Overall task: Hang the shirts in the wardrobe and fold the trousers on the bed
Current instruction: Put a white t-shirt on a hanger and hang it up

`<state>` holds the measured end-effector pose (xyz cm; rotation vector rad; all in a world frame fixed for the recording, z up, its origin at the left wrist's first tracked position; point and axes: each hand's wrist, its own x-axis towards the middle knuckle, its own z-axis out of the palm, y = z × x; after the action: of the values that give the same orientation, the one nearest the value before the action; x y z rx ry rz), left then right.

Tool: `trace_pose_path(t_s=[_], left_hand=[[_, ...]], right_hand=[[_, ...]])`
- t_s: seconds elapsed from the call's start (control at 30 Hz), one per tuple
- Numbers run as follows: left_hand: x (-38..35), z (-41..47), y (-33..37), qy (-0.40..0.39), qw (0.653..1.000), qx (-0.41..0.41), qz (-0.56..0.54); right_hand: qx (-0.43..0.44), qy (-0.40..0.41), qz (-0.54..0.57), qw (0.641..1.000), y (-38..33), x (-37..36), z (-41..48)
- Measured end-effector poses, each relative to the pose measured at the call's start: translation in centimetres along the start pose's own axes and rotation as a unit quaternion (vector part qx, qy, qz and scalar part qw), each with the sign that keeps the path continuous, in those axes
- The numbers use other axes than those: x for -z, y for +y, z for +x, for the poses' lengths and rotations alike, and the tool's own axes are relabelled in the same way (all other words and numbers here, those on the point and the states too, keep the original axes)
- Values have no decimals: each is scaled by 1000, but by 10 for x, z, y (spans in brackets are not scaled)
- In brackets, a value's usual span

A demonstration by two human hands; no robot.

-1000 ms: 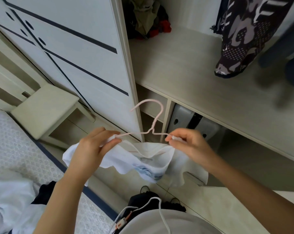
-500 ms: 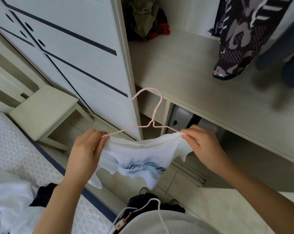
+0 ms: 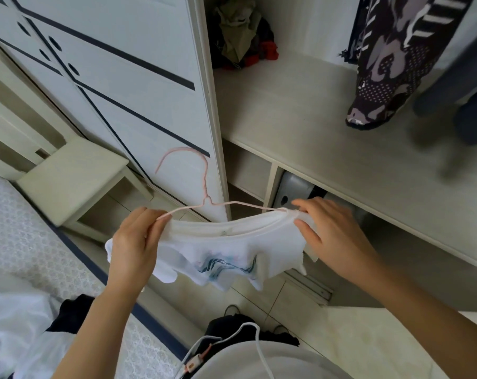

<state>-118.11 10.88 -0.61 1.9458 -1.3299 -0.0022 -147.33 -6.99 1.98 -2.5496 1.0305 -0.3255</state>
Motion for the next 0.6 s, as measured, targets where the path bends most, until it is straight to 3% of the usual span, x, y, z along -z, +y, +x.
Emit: trace_pose_path(t_s=[0.1,0.23,0.43,0.6], left_hand=[[3,5,2,4,999,33,-16],[0,17,13,-7,999,-5,-33],[-3,25,8,-26,999,-12,-38],[-10,23,2,-6,992,19,121]], right_hand=[[17,-44,1,999,-3,3,1],[56,-132,1,990,-15,-2,2],[-10,-115,150,982,-8,-9,-22],[20,-75,161,984,-8,-3,-26]])
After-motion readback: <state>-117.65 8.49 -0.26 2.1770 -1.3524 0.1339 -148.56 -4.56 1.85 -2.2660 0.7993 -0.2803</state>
